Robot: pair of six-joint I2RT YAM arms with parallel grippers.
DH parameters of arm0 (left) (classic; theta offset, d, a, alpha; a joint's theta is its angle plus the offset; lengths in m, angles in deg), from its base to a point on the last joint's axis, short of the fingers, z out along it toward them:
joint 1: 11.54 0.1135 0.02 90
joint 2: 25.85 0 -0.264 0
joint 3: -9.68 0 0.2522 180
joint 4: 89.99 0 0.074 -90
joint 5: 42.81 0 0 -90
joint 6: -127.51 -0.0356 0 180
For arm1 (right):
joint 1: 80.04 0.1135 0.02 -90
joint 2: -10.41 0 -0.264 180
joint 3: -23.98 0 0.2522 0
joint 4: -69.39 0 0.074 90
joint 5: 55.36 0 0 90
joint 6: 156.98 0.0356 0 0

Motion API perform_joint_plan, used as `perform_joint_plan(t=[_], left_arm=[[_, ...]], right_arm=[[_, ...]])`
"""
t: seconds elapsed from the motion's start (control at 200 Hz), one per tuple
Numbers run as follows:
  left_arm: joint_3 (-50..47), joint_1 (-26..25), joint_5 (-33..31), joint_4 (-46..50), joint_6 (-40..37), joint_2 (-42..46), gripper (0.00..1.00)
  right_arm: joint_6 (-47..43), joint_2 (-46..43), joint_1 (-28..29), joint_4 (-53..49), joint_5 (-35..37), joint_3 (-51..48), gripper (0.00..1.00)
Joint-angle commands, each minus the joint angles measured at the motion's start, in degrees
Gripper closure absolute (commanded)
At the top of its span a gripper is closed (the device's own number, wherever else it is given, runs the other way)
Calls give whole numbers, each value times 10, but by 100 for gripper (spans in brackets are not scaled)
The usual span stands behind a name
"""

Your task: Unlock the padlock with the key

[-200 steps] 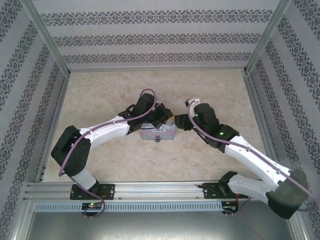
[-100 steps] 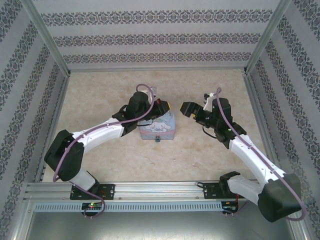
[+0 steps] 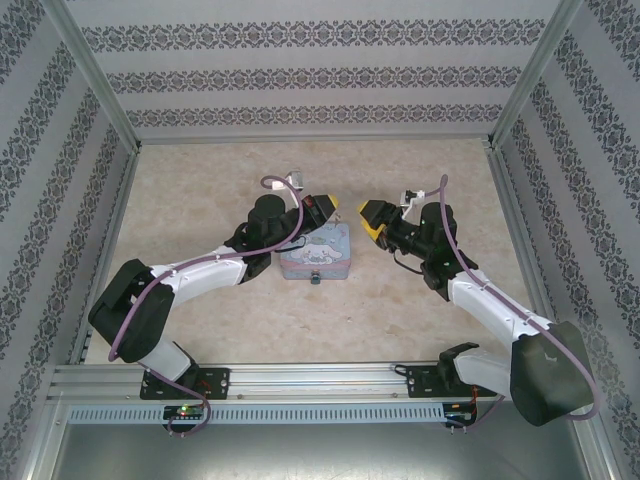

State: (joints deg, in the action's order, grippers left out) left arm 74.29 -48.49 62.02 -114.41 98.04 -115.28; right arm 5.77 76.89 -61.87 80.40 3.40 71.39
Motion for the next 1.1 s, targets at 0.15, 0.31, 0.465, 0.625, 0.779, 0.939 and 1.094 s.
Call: perform_joint_plan(t=[0.15, 0.31, 0.465, 0.625, 0.779, 0.939, 1.094], left_arm=[[1, 7, -10, -51, 13, -4, 100], [0, 7, -16, -42, 10, -2, 100], [-2, 7, -19, -45, 7, -4, 100], [-10, 7, -21, -61, 13, -7, 100], [-23, 7, -27, -87, 23, -11, 100], [-33, 6, -30, -116, 37, -20, 100], [-35, 5, -32, -126, 41, -24, 100]], right_arm=[[82, 19, 23, 114, -2, -20, 38], [110, 11, 45, 119, 19, -30, 28], [159, -5, 71, 126, 72, -49, 26], [213, -10, 99, 157, 152, -73, 27], [251, -5, 120, 177, 219, -80, 29], [276, 17, 140, 196, 259, -69, 30], [294, 52, 159, 217, 269, -49, 31]])
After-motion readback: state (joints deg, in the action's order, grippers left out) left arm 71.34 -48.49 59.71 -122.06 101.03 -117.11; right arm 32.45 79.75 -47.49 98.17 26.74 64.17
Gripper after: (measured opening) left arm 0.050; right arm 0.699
